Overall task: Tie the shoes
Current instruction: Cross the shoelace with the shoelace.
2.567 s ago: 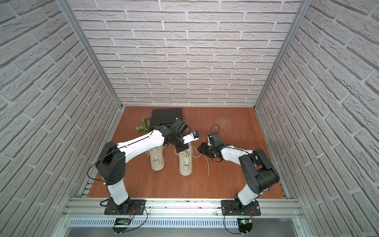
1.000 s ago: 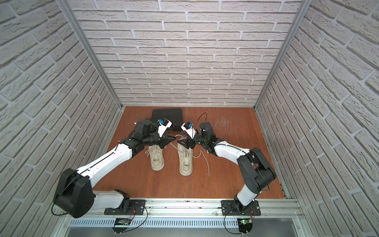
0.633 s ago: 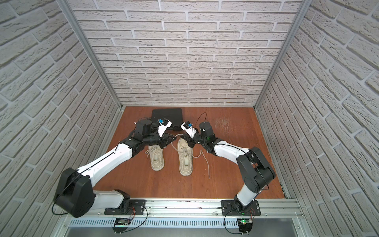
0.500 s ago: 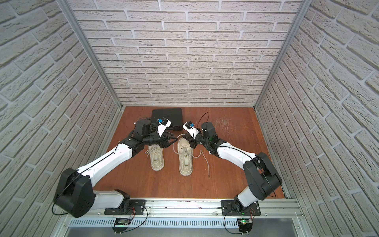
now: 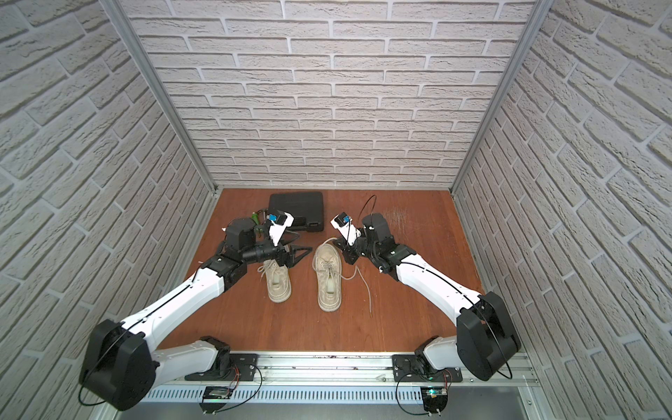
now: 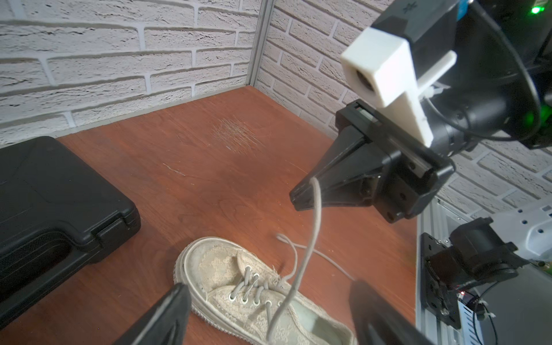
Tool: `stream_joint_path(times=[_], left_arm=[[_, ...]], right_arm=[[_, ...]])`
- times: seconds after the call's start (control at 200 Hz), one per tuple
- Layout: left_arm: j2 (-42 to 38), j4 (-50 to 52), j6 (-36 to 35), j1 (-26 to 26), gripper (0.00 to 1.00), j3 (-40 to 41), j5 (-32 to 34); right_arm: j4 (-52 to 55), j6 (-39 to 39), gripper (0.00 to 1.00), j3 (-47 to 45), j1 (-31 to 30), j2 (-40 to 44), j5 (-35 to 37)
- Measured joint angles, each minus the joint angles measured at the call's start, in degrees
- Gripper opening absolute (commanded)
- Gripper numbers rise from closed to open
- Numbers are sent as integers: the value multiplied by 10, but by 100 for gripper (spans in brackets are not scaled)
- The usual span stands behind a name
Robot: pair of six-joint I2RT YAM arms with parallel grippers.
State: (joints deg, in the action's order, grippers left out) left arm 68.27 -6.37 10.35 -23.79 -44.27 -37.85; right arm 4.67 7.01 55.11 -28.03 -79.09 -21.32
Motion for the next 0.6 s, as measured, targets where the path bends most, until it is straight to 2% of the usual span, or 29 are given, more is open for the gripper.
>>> stream_joint_path(times=[0.26,0.44,0.6], left_arm=[[13,-32,-1,0,86,6,-33],[92,-40,-8,-17,84,-28,-56],[145,-44,-15,-31,73,-51,-62]], right_arm=[[31,-21,3,17,0,5,1],[40,-29,3,18,-2,10,1],[46,-36,3,19,-3,10,2]])
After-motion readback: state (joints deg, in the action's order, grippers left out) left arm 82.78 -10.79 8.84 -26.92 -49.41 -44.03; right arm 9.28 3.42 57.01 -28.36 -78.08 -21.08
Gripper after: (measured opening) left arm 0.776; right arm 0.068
